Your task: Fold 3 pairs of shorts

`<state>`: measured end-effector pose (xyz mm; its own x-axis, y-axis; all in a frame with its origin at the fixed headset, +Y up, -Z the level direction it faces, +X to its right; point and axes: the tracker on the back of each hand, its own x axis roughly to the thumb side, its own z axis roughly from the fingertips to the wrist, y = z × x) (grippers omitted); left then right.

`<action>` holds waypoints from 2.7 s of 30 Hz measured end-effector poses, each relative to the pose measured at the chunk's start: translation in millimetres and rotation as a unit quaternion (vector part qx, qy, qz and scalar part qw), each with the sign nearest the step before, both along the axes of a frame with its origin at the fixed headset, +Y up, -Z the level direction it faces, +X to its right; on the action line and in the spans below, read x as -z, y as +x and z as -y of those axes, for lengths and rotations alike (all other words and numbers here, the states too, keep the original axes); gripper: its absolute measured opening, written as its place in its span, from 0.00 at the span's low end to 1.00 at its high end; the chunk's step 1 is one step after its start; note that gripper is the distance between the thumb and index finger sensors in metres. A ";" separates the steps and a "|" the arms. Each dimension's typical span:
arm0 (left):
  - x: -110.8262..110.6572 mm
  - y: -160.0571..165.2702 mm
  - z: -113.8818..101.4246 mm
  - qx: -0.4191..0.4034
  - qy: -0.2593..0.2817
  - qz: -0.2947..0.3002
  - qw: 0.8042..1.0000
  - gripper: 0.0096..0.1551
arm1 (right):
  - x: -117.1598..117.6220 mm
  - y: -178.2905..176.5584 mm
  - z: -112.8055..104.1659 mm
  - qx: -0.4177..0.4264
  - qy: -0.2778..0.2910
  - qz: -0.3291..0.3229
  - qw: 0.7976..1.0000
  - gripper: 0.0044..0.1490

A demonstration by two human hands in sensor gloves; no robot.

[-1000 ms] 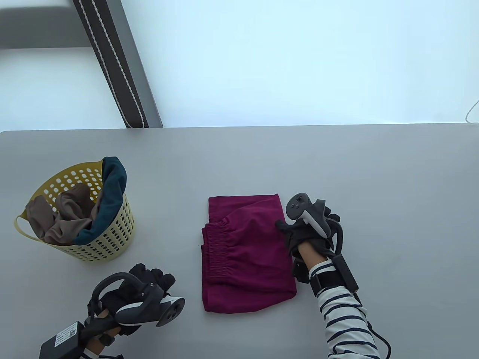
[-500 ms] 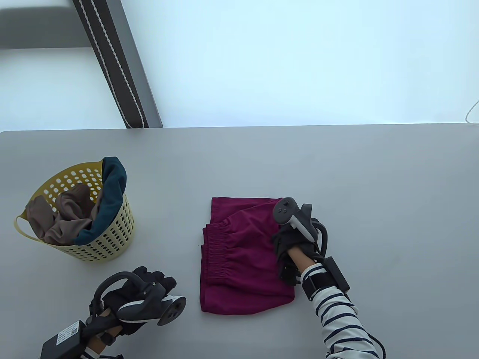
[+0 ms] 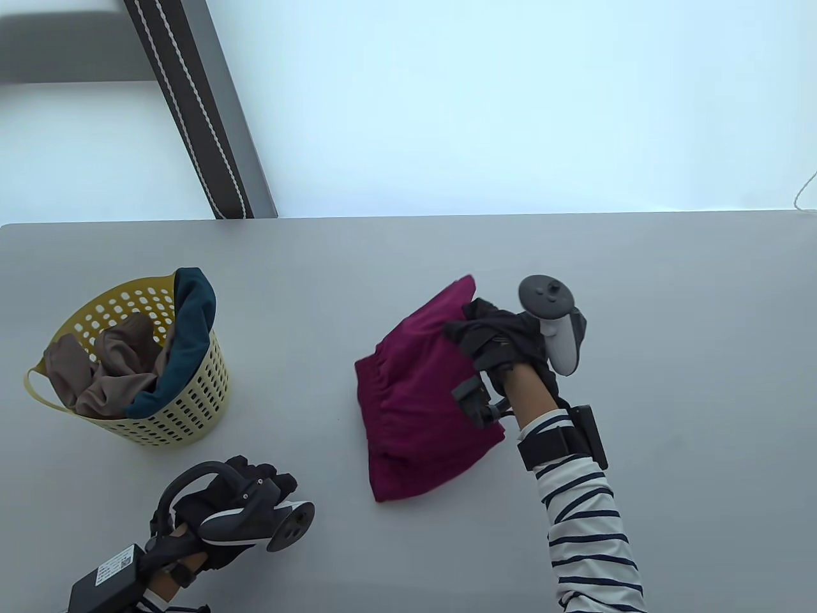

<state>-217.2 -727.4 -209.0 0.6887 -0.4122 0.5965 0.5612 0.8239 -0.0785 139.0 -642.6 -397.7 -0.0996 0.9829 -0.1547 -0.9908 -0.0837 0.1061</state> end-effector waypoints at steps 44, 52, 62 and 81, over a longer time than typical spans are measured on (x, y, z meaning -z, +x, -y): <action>7.4 -3.3 -1.5 0.024 0.024 -0.018 0.999 0.34 | -152.4 42.9 23.6 -0.699 0.270 -0.143 0.647 0.47; 12.4 -10.6 -3.3 0.036 0.053 -0.027 0.998 0.34 | -155.3 30.8 67.3 -0.647 0.202 -0.203 0.707 0.24; 1.2 -53.3 -155.0 -0.131 0.385 -0.061 0.912 0.44 | -162.1 26.8 55.6 -0.643 0.236 -0.195 0.702 0.24; 75.3 -97.3 -321.4 -0.104 0.426 -0.202 0.876 0.17 | -163.0 25.6 50.2 -0.645 0.239 -0.198 0.698 0.24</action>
<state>-314.5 -406.0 -284.2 0.8861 -0.4287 -0.1762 0.4595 0.7621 0.4562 164.7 -692.8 -234.7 -0.8919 -0.0344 0.4509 0.0407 -0.9992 0.0043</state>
